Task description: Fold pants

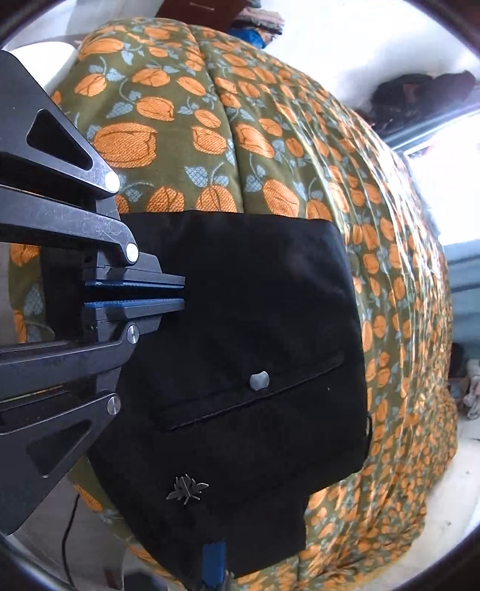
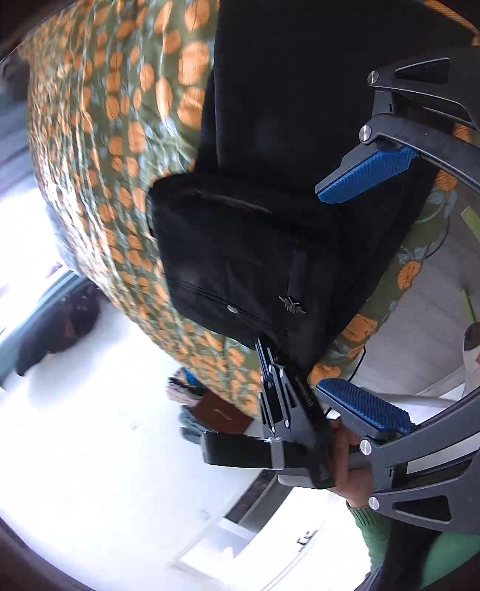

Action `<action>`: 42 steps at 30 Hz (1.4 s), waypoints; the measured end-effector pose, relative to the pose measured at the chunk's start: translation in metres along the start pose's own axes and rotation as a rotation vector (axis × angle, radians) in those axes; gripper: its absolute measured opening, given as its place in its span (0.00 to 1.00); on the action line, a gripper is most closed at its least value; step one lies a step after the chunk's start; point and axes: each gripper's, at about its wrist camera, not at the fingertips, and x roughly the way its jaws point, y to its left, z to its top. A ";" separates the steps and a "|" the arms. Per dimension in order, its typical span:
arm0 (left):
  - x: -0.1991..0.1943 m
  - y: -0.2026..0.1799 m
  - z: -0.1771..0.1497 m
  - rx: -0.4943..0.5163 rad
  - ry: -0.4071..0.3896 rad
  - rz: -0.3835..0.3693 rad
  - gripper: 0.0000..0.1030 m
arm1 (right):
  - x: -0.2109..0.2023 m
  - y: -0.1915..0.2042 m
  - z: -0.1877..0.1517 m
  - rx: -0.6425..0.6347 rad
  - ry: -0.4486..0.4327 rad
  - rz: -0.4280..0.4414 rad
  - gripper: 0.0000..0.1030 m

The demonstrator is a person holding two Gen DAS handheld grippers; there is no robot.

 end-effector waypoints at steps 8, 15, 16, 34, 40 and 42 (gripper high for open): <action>-0.002 0.011 -0.002 -0.024 -0.009 -0.029 0.03 | 0.009 -0.005 0.009 0.021 0.037 0.030 0.85; 0.000 0.016 -0.003 -0.047 -0.010 -0.050 0.03 | 0.024 -0.007 0.018 -0.052 0.135 0.021 0.77; 0.000 0.016 -0.003 -0.046 -0.011 -0.051 0.03 | 0.026 -0.010 0.021 -0.036 0.141 0.049 0.76; -0.011 0.036 0.009 -0.115 0.006 -0.093 0.26 | 0.033 -0.014 0.043 0.061 0.247 0.162 0.21; -0.056 0.068 0.028 -0.240 -0.076 -0.184 0.48 | -0.045 0.017 0.063 -0.025 0.129 0.168 0.19; -0.066 0.070 0.032 -0.251 -0.091 -0.196 0.50 | -0.064 0.020 0.064 -0.037 0.110 0.159 0.19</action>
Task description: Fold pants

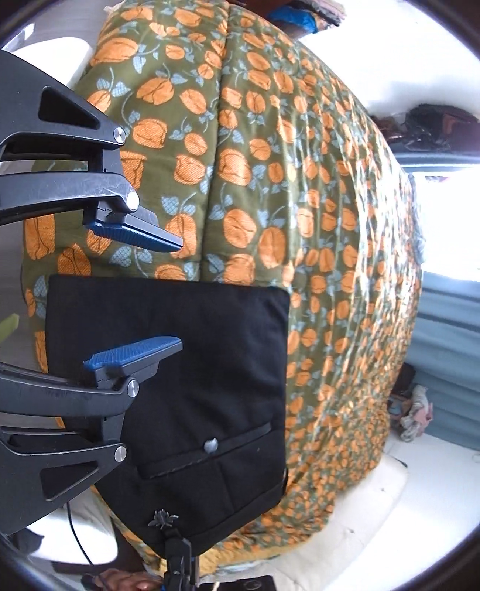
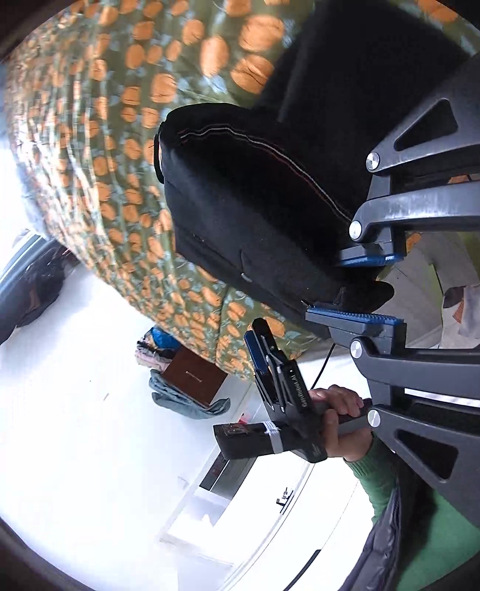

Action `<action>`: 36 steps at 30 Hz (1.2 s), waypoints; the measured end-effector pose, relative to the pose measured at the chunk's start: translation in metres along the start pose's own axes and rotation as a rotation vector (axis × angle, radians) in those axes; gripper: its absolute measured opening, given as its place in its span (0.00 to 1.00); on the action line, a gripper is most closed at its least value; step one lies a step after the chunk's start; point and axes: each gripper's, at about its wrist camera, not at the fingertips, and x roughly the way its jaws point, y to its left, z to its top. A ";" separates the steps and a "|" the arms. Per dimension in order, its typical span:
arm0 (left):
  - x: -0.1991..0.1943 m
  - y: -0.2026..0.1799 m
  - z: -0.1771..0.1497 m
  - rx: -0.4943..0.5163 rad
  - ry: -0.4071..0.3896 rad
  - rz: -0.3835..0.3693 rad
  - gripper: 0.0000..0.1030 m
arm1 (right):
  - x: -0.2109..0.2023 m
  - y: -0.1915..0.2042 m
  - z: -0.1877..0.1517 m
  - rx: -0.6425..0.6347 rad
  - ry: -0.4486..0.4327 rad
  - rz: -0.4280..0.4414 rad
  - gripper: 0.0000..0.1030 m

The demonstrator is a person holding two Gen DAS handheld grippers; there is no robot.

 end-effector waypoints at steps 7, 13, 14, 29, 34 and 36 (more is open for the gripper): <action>-0.007 -0.018 -0.005 0.026 0.004 -0.053 0.50 | -0.063 -0.003 -0.014 0.013 -0.023 -0.089 0.19; 0.004 -0.042 -0.017 0.081 0.043 -0.078 0.50 | -0.093 -0.035 -0.041 0.105 -0.017 -0.172 0.19; 0.006 -0.045 -0.018 0.085 0.050 -0.083 0.50 | -0.093 -0.041 -0.047 0.115 -0.014 -0.184 0.19; 0.017 -0.086 -0.035 0.252 0.060 -0.030 0.69 | -0.083 -0.120 -0.107 0.312 0.034 -0.390 0.48; 0.031 -0.101 -0.034 0.286 0.089 -0.016 0.73 | -0.104 -0.068 -0.057 0.047 -0.120 -0.591 0.48; 0.044 -0.108 -0.037 0.313 0.124 0.029 0.73 | -0.095 -0.060 -0.041 0.019 -0.169 -0.506 0.48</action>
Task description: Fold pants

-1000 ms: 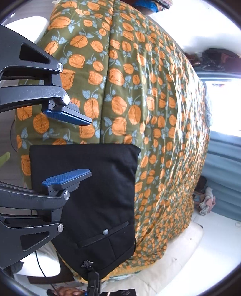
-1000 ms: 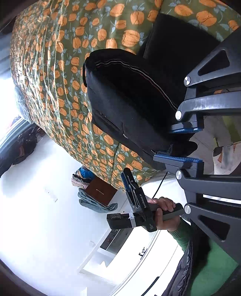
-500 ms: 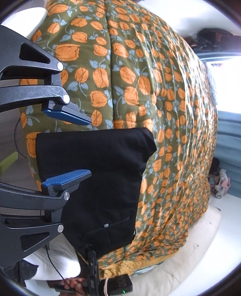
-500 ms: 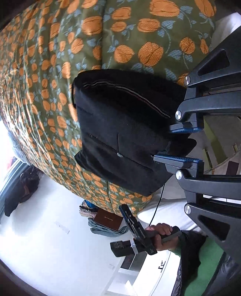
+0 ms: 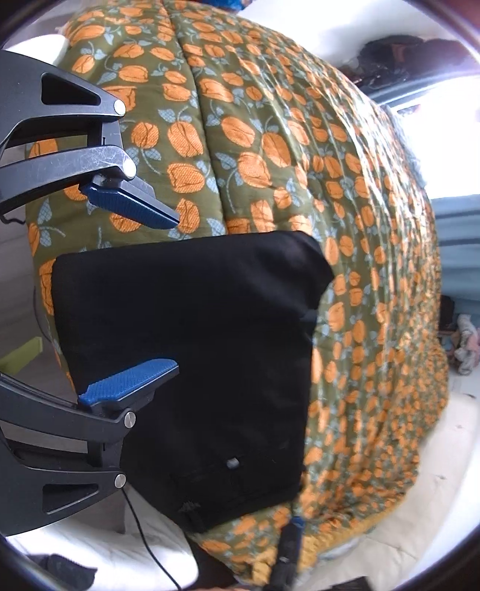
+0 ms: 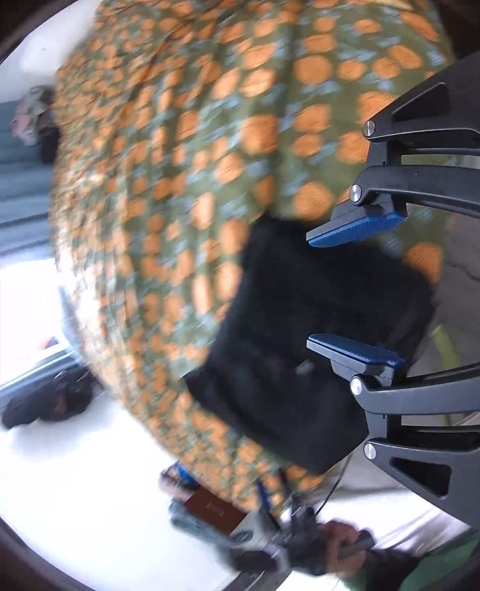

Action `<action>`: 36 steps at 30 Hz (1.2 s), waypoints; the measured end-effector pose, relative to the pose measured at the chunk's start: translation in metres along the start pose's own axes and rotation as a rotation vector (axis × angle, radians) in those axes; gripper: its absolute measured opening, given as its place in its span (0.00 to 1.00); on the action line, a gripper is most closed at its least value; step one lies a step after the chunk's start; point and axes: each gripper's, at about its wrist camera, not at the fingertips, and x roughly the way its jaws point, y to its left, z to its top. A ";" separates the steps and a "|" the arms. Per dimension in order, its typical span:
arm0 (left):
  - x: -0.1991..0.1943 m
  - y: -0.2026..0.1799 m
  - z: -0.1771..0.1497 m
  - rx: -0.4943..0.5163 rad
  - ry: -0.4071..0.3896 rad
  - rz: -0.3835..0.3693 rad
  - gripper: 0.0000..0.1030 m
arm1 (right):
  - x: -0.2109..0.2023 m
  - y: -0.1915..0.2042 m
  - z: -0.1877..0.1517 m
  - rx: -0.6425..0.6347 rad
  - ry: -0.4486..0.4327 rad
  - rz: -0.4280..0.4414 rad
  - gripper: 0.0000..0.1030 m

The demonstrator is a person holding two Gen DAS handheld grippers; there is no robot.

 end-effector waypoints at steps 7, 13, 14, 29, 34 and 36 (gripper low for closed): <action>0.025 -0.004 -0.002 -0.004 0.097 0.053 0.73 | 0.102 -0.009 -0.012 -0.032 0.169 -0.102 0.36; 0.024 -0.007 -0.001 -0.001 0.101 0.067 0.73 | 0.090 0.000 -0.009 -0.036 0.136 -0.125 0.38; 0.023 -0.007 -0.001 0.000 0.102 0.069 0.73 | 0.086 0.001 -0.009 -0.033 0.135 -0.132 0.38; 0.027 -0.001 -0.008 -0.028 0.134 0.014 0.79 | 0.043 0.015 -0.087 0.115 0.163 0.022 0.40; 0.018 0.018 -0.008 -0.078 0.112 -0.016 0.79 | 0.009 0.009 -0.081 0.113 0.079 0.013 0.57; 0.022 0.028 -0.007 -0.104 0.128 -0.046 0.79 | 0.002 -0.003 -0.082 0.131 0.055 -0.004 0.70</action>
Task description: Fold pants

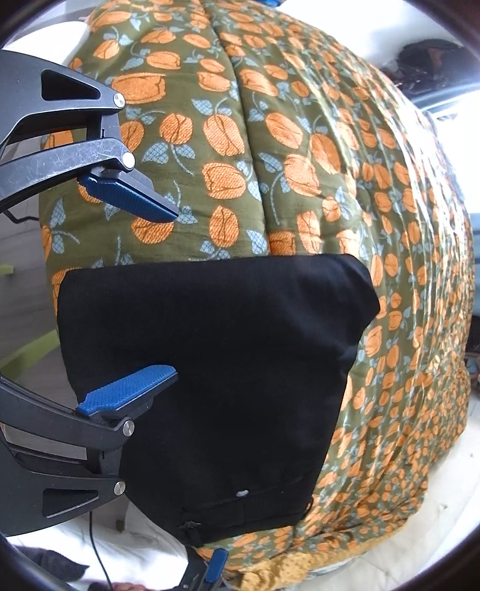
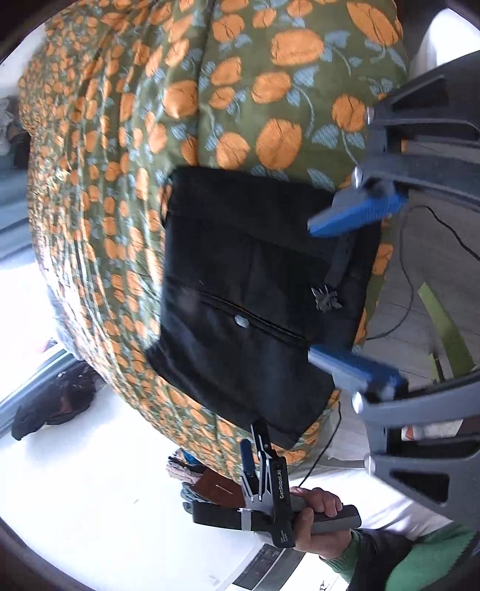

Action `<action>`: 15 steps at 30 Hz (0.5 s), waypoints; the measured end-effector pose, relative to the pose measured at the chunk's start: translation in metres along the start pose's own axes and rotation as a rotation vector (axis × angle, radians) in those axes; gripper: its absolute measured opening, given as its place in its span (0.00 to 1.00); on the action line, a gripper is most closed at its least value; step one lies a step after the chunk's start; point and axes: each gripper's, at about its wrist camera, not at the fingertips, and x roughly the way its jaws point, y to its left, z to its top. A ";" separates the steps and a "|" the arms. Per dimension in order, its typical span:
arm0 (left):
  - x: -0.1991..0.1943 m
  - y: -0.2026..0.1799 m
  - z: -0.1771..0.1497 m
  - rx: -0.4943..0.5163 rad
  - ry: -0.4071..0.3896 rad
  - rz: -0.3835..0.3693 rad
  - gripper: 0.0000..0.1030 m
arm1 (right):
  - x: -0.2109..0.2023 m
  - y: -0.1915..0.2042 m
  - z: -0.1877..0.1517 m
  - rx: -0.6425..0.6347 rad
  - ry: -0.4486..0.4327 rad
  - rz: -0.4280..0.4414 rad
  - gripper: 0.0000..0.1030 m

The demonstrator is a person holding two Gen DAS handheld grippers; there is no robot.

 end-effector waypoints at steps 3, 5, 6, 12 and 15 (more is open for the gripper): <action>0.006 0.010 0.005 -0.019 0.019 -0.071 0.79 | 0.011 -0.027 0.001 0.073 0.029 0.035 0.70; 0.010 0.013 0.009 -0.020 0.014 -0.120 0.79 | 0.024 -0.044 0.000 0.134 0.064 0.086 0.70; 0.013 0.014 0.011 -0.020 0.018 -0.132 0.79 | 0.030 -0.051 -0.001 0.165 0.077 0.121 0.70; 0.042 0.016 0.019 -0.054 0.112 -0.306 0.78 | 0.060 -0.092 -0.006 0.356 0.103 0.297 0.70; 0.041 0.010 0.019 -0.051 0.111 -0.324 0.46 | 0.061 -0.089 -0.003 0.334 0.119 0.318 0.59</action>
